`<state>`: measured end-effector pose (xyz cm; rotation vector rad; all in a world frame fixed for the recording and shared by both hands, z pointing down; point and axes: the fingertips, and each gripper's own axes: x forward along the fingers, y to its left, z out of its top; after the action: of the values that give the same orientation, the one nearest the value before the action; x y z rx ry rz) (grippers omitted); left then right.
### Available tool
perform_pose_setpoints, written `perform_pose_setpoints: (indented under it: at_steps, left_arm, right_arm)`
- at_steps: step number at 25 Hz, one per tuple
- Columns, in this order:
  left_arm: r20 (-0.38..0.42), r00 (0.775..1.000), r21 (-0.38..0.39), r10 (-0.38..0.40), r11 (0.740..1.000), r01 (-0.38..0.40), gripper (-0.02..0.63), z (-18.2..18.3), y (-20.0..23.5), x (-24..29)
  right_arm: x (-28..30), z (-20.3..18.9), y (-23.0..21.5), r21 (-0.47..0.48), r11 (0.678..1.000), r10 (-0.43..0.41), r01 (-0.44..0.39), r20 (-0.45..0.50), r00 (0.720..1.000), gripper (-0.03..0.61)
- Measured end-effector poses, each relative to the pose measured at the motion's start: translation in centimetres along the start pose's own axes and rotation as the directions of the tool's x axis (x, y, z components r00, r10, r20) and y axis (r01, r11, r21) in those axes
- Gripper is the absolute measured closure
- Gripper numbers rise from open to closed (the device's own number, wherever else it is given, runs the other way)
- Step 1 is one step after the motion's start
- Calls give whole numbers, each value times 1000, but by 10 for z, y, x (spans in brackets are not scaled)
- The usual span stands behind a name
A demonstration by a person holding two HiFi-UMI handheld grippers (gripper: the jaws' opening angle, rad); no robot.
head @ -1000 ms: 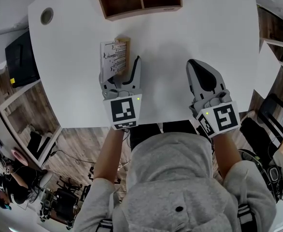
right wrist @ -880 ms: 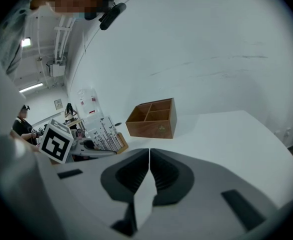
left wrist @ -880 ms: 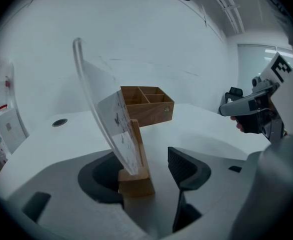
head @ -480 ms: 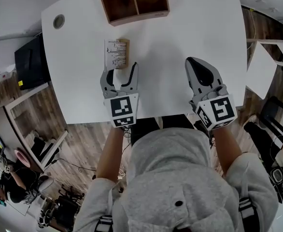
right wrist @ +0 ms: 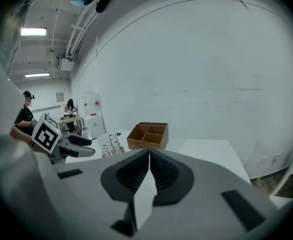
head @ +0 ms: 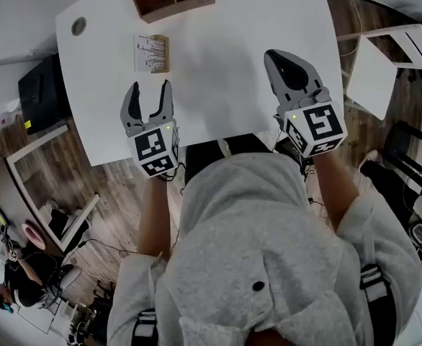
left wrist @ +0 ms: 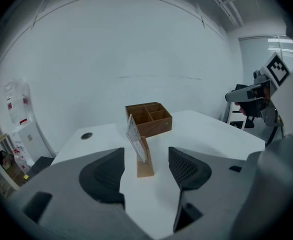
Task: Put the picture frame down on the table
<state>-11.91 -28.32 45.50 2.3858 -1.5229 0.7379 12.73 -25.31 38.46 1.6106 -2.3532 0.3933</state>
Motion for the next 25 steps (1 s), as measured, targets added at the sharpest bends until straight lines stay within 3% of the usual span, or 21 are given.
perform_pose_setpoints:
  at_steps: [5, 12, 25]
  left_arm:
    - [56, 998, -7, -1, 1000, 1, 344, 19, -12, -32]
    - [176, 984, 2, 32, 999, -33, 579, 65, -27, -75]
    - [245, 969, 29, -22, 999, 15, 593, 98, -59, -108]
  right_arm:
    - [-36, 15, -12, -25, 999, -47, 48, 43, 998, 551]
    - [-83, 30, -27, -21, 993, -111, 113, 83, 990, 549]
    - [-122, 34, -28, 8, 988, -151, 152, 137, 979, 549]
